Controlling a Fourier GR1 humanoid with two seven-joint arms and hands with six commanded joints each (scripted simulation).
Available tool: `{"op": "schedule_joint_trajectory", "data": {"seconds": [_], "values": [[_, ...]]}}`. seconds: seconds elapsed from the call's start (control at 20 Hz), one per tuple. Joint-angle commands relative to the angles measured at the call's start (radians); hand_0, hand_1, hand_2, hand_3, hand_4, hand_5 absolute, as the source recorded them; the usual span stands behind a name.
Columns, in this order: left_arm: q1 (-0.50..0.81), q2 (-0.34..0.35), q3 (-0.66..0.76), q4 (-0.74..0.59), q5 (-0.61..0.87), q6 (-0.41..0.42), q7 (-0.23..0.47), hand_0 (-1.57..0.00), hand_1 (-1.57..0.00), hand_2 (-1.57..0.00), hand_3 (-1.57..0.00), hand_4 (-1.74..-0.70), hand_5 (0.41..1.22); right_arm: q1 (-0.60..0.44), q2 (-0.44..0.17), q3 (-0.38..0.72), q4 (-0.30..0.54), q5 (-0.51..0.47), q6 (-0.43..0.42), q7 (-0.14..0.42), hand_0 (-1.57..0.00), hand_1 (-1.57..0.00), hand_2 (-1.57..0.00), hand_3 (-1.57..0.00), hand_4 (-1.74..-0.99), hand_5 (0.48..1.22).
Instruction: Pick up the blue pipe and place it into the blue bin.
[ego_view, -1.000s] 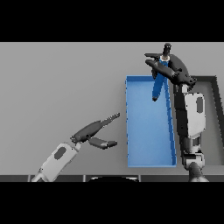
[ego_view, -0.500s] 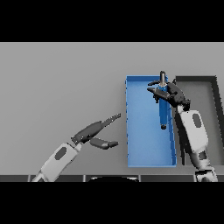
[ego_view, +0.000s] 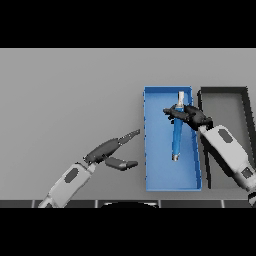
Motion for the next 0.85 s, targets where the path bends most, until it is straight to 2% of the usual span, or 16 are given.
{"op": "schedule_joint_trajectory", "data": {"seconds": [0.0, 0.25, 0.35, 0.6, 0.8], "values": [[0.012, 0.008, 0.002, -0.011, 0.004, 0.001, -0.004, 0.00, 0.00, 0.00, 0.00, -0.83, 0.477, -0.012, -0.009, 0.020, -0.001, 0.029, 0.007, 0.001, -0.25, -0.23, -0.22, -0.13, -1.204, 1.002], [0.013, 0.018, 0.011, -0.018, 0.015, -0.004, -0.012, 0.00, 0.00, 0.00, 0.00, -0.83, 0.471, -0.015, -0.027, 0.059, -0.030, 0.064, 0.011, 0.007, -0.10, -0.08, -0.07, -0.04, -1.188, 0.861], [0.004, 0.017, 0.009, 0.000, 0.004, -0.007, -0.013, 0.00, 0.00, 0.00, 0.00, -0.83, 0.471, -0.021, -0.009, 0.063, -0.018, 0.071, -0.010, 0.006, -0.06, -0.05, -0.05, -0.03, -1.188, 0.818], [0.003, 0.011, 0.004, -0.008, 0.002, -0.002, -0.004, 0.00, 0.00, 0.00, 0.00, -0.83, 0.471, -0.015, -0.021, 0.065, -0.019, 0.082, 0.003, -0.015, -0.02, -0.01, -0.01, -0.01, -1.186, 0.774], [-0.006, 0.000, 0.006, 0.032, -0.009, 0.001, -0.016, 0.00, 0.00, 0.00, 0.00, -0.83, 0.474, -0.020, -0.017, 0.068, -0.018, 0.085, 0.008, -0.016, -0.02, -0.01, -0.01, -0.01, -1.186, 0.769]]}}
